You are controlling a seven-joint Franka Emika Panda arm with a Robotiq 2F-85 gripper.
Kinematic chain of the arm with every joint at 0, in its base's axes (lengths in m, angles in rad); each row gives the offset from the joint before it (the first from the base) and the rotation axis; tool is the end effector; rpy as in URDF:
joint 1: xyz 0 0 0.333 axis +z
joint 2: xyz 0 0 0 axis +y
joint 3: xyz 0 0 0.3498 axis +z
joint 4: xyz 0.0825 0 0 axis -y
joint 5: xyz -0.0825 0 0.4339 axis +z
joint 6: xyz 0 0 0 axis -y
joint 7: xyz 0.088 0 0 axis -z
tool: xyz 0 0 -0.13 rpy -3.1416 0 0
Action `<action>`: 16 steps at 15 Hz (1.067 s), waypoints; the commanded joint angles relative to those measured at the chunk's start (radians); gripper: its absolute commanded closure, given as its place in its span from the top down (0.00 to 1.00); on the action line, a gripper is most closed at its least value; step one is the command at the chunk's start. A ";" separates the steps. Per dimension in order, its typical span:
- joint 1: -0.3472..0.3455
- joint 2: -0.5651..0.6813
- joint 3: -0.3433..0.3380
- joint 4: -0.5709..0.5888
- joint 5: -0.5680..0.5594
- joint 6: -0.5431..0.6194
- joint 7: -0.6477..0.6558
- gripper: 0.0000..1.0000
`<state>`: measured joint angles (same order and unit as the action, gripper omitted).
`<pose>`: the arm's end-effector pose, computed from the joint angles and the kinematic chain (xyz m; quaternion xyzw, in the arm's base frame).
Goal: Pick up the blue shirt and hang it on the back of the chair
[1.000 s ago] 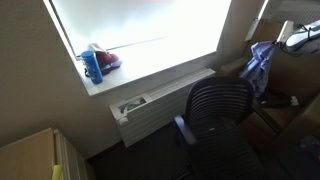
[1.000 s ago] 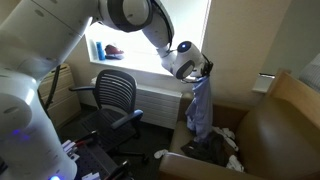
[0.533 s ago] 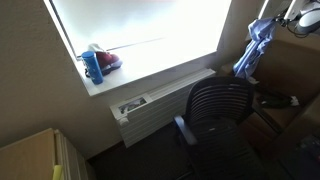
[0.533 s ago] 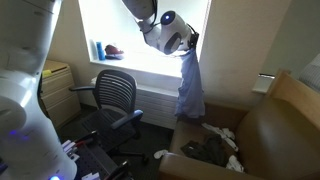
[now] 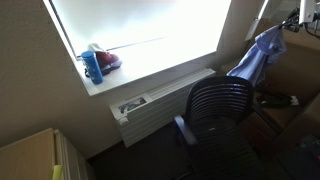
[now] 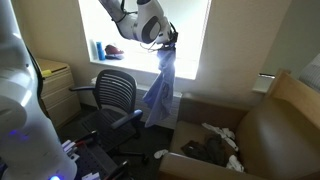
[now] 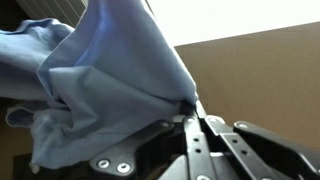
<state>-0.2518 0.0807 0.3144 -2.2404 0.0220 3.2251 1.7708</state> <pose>0.6393 0.0348 0.4307 -0.5781 0.6881 -0.2548 0.3570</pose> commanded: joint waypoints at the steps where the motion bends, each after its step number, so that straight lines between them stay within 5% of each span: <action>1: 0.011 0.016 -0.084 -0.013 -0.067 0.060 0.012 0.01; 2: 0.011 0.046 -0.105 -0.005 -0.091 0.093 -0.004 0.01; 3: 0.083 0.078 -0.156 0.011 0.027 0.136 -0.134 0.01; 6: 0.005 0.183 -0.058 0.020 -0.144 0.362 -0.079 0.01; 7: -0.029 0.173 -0.007 0.107 -0.220 0.259 -0.036 0.01; 16: -0.273 0.344 0.454 0.291 -0.530 0.232 -0.140 0.01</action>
<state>-0.4190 0.3475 0.6095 -2.0218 -0.4309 3.4572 1.6903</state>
